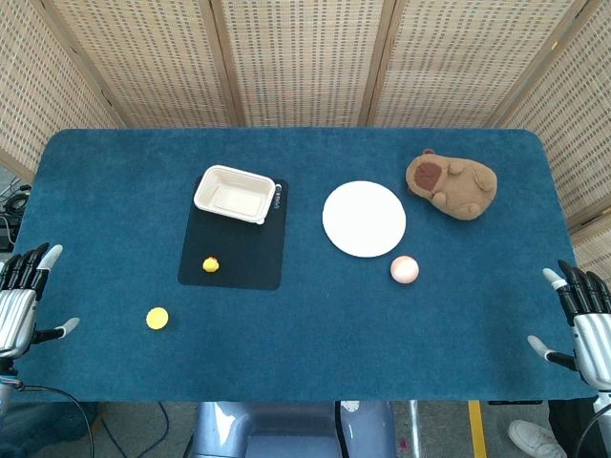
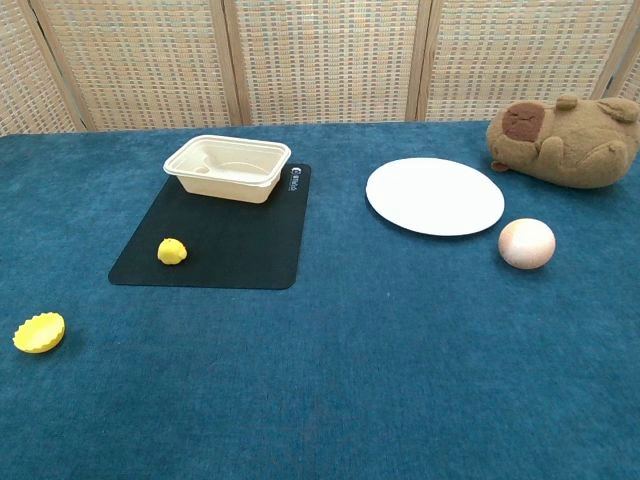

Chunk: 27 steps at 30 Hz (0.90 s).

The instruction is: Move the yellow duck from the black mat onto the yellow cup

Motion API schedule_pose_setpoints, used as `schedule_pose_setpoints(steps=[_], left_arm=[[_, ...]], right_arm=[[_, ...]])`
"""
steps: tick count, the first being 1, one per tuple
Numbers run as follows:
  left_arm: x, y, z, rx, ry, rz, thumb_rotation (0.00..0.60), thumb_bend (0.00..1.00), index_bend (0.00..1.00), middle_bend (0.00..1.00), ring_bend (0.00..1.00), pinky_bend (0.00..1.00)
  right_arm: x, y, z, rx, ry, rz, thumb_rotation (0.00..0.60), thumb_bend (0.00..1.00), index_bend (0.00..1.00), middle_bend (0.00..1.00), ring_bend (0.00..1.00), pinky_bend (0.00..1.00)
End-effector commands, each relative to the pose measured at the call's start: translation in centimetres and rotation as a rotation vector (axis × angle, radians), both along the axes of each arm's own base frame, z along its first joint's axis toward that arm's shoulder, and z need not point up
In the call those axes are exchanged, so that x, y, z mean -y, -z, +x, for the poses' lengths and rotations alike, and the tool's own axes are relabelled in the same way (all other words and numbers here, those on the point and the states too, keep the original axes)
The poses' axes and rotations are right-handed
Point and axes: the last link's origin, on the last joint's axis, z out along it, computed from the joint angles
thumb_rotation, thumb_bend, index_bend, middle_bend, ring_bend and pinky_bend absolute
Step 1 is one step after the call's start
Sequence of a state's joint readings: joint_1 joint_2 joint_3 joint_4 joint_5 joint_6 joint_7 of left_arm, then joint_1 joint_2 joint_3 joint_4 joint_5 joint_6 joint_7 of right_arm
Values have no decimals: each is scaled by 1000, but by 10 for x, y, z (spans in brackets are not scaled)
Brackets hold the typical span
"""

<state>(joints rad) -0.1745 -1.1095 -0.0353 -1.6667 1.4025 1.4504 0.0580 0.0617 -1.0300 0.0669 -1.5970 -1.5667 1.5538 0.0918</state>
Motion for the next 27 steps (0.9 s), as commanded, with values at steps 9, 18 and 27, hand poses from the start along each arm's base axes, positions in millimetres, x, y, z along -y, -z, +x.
schedule_pose_setpoints(steps=[9,18,27], left_arm=[[-22,19,2,-3,6,-63,600,78,0,0,0,0],[-99,77,42,37,56,-249,600,87,47,0,0,0],[-147,131,74,1,46,-328,600,187,260,0,0,0]], right_arm=[[-1,-2,0,19,6,4,600,0,90,0,0,0],[5,-1,-3,22,25,20,600,0,90,0,0,0],[8,4,-8,10,50,33,600,0,90,0,0,0]])
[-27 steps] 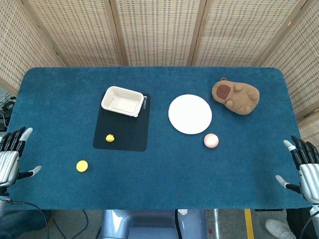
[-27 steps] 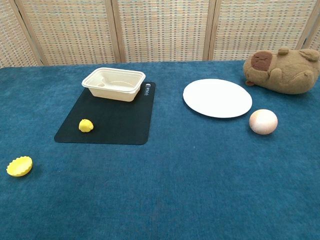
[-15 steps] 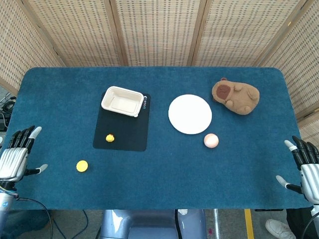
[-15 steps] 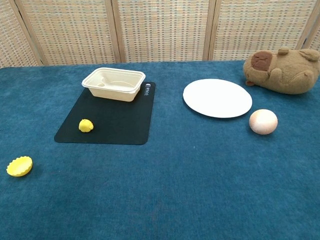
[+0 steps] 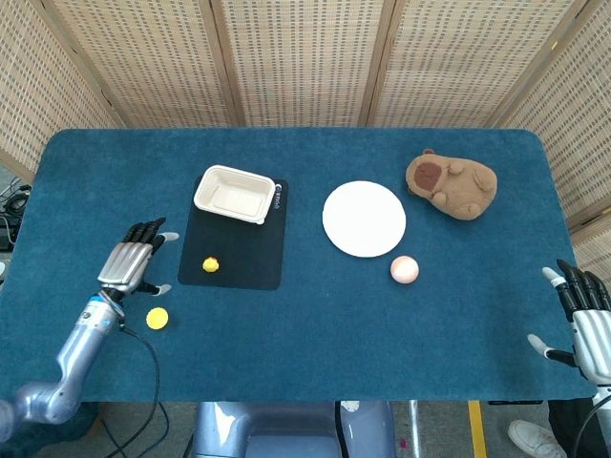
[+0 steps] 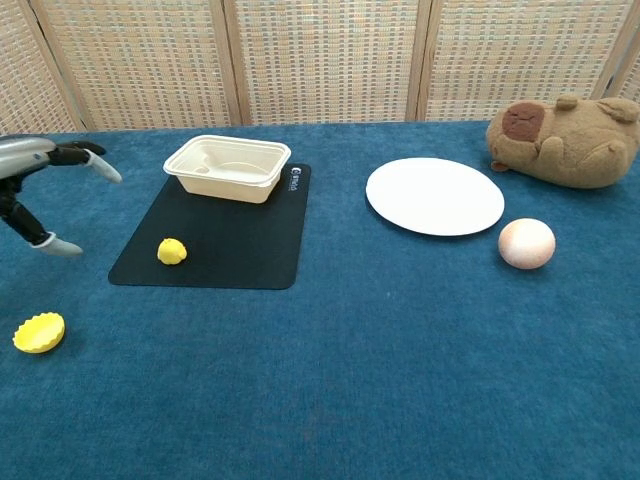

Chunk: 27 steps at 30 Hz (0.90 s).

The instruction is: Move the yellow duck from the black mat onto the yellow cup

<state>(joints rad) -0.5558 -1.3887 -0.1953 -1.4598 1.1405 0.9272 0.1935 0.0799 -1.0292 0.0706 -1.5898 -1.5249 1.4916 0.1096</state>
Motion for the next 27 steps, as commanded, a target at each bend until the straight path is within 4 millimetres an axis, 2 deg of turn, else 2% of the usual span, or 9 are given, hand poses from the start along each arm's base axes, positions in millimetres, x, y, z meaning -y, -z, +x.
schedule_pose_setpoints(steps=[1,5,15,27], left_arm=[[-19,22,15,-25,4,-16,600,193,271,0,0,0],[-27,38,22,-28,-14,-25,600,216,321,0,0,0],[-35,60,29,-34,-56,-56,600,280,409,0,0,0],[-40,73,31,-52,-76,-68,600,290,429,0,0,0]], right_arm=[[1,1,-1,-3,4,4,600,0,90,0,0,0],[2,3,-2,-3,7,8,600,0,90,0,0,0],[2,4,-2,1,7,14,600,0,90,0,0,0],[4,5,-5,2,21,21,600,0,90,0,0,0]])
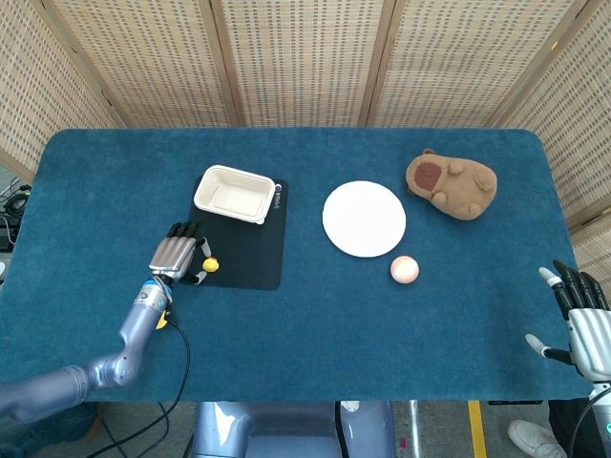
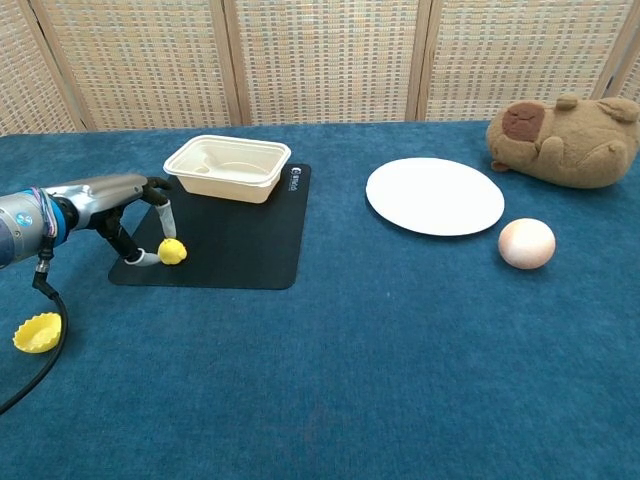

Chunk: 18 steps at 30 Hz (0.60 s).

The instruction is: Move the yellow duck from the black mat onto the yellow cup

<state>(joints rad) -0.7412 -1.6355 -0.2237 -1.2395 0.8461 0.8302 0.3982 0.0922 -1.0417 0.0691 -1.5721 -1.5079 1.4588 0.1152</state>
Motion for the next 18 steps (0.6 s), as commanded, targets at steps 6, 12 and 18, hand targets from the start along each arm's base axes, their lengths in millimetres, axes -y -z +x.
schedule_pose_setpoints(steps=[6,12,18], left_arm=[[-1,6,4,7,2,-10,600,290,431,0,0,0],[-1,12,6,4,2,-11,600,316,487,0,0,0],[-2,12,7,0,1,-10,600,318,543,0,0,0]], right_arm=[[0,0,0,3,2,1,600,0,89,0,0,0],[1,0,-1,5,3,1,600,0,90,0,0,0],[1,0,-1,6,3,0,600,0,90,0,0,0]])
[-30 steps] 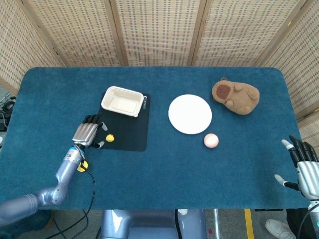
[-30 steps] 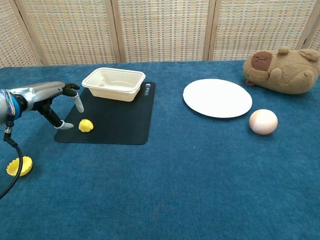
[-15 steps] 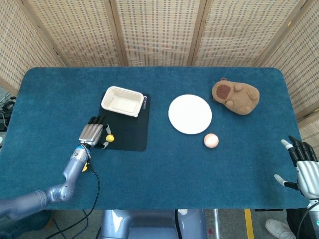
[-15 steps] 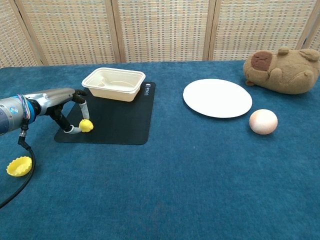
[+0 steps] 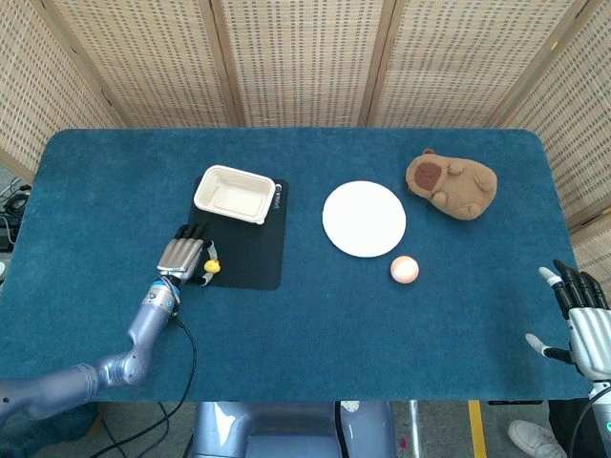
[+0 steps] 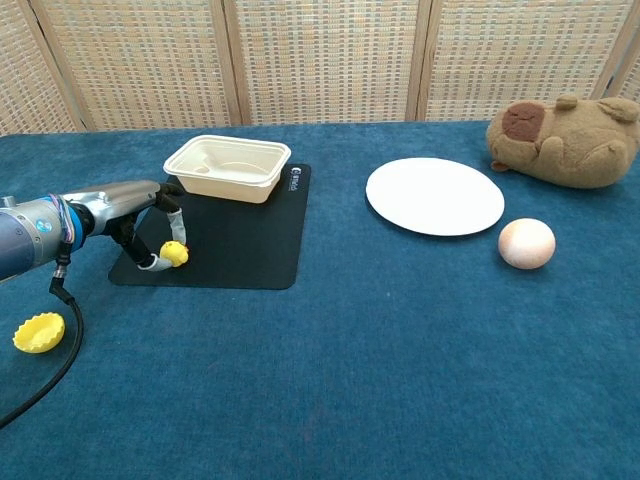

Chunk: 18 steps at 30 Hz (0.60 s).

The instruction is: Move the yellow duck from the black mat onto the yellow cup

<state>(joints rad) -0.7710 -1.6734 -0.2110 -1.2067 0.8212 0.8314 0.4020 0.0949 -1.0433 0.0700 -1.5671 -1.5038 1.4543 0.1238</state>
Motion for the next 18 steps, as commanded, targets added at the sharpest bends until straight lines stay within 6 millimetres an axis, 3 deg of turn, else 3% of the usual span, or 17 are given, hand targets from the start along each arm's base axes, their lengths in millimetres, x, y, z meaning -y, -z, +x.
schedule_pose_setpoints(steps=[1,8,13,18], left_arm=[[0,0,0,1,-1,2,600,317,546,0,0,0],[-1,-11,-1,31,-4,28,600,329,563,0,0,0],[1,-35,-3,58,12,61,600,328,568,0,0,0],[19,-59,-14,40,47,59,600,340,567,0,0,0]], right_arm=[[0,0,0,0,0,0,600,0,91,0,0,0],[0,0,0,0,-1,1,600,0,90,0,0,0],[-1,1,0,0,0,5,600,0,90,0,0,0],[-2,2,2,1,-7,8,600,0,90,0,0,0]])
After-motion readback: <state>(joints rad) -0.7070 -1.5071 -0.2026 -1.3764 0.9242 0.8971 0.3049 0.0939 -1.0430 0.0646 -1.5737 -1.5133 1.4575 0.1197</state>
